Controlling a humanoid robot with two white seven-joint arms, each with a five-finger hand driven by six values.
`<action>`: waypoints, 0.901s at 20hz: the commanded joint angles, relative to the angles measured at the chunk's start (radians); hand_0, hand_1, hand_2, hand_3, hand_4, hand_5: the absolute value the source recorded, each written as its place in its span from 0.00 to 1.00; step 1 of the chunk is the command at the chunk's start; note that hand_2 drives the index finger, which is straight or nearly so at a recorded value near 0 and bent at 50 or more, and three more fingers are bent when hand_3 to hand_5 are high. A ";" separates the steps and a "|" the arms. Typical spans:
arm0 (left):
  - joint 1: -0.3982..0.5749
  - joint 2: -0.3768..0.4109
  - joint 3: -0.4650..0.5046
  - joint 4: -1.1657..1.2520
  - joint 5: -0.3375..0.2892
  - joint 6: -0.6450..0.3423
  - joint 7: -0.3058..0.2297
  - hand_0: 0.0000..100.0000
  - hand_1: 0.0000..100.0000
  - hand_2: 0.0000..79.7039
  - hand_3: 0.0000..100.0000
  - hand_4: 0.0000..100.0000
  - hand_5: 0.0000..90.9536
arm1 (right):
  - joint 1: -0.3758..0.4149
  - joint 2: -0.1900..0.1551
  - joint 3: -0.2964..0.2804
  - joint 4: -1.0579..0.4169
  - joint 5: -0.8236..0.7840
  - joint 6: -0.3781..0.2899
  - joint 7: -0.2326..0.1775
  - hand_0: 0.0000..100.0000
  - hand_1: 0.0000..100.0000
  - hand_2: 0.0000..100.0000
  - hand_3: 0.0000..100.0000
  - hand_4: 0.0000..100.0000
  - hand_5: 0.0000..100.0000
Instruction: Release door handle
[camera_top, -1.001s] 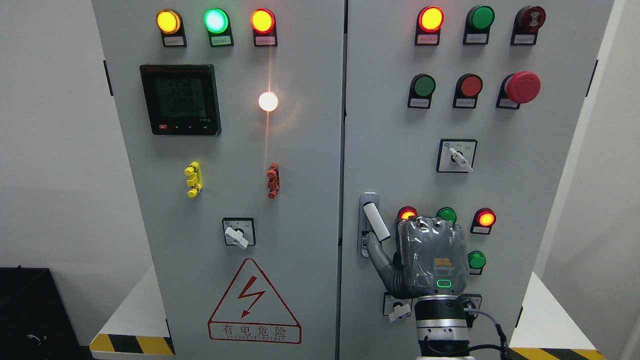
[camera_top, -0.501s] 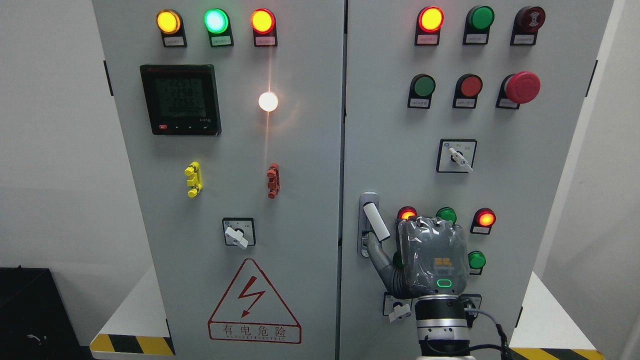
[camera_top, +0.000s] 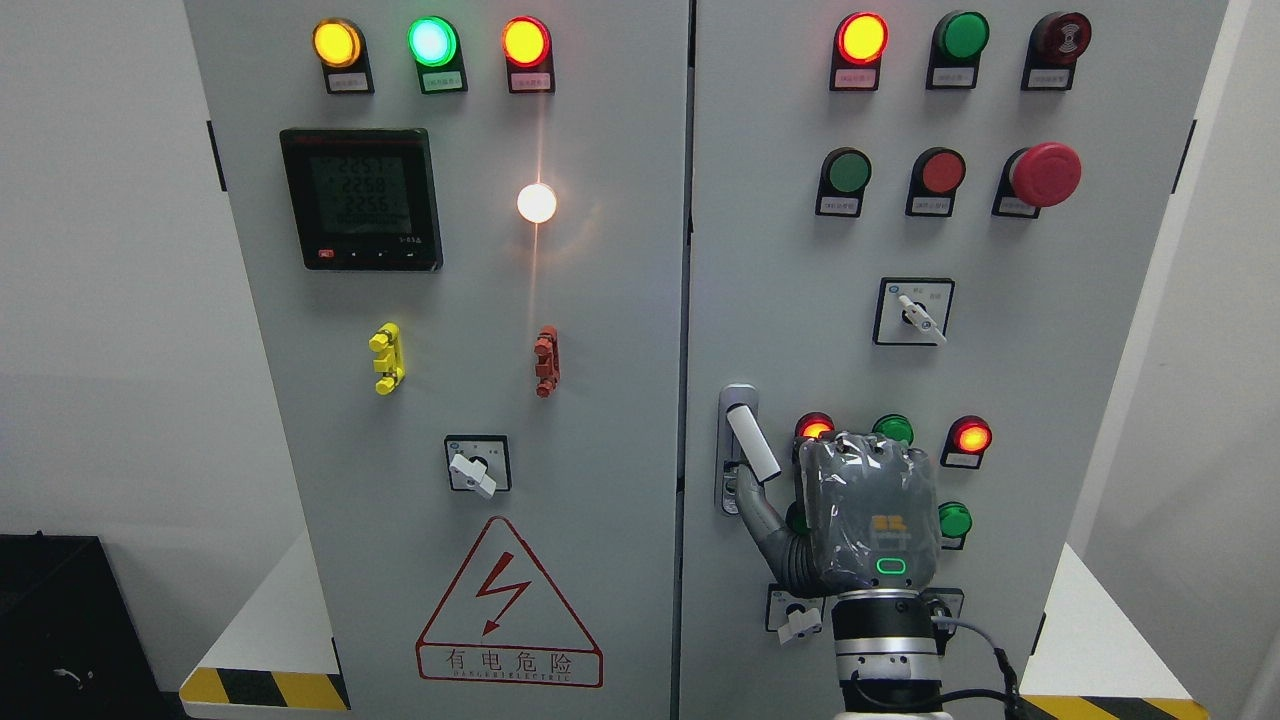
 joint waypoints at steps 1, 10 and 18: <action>0.017 0.000 0.000 0.000 0.001 -0.001 0.000 0.12 0.56 0.00 0.00 0.00 0.00 | 0.000 -0.001 -0.002 -0.006 0.000 -0.001 0.000 0.48 0.35 0.96 1.00 1.00 1.00; 0.017 0.000 0.000 0.000 -0.001 -0.001 0.000 0.12 0.56 0.00 0.00 0.00 0.00 | 0.000 -0.001 -0.002 -0.006 0.000 -0.001 -0.002 0.47 0.37 0.96 1.00 1.00 1.00; 0.017 0.000 0.000 0.000 0.001 -0.001 0.000 0.12 0.56 0.00 0.00 0.00 0.00 | 0.000 -0.001 -0.002 -0.006 0.000 0.001 -0.002 0.47 0.37 0.96 1.00 1.00 1.00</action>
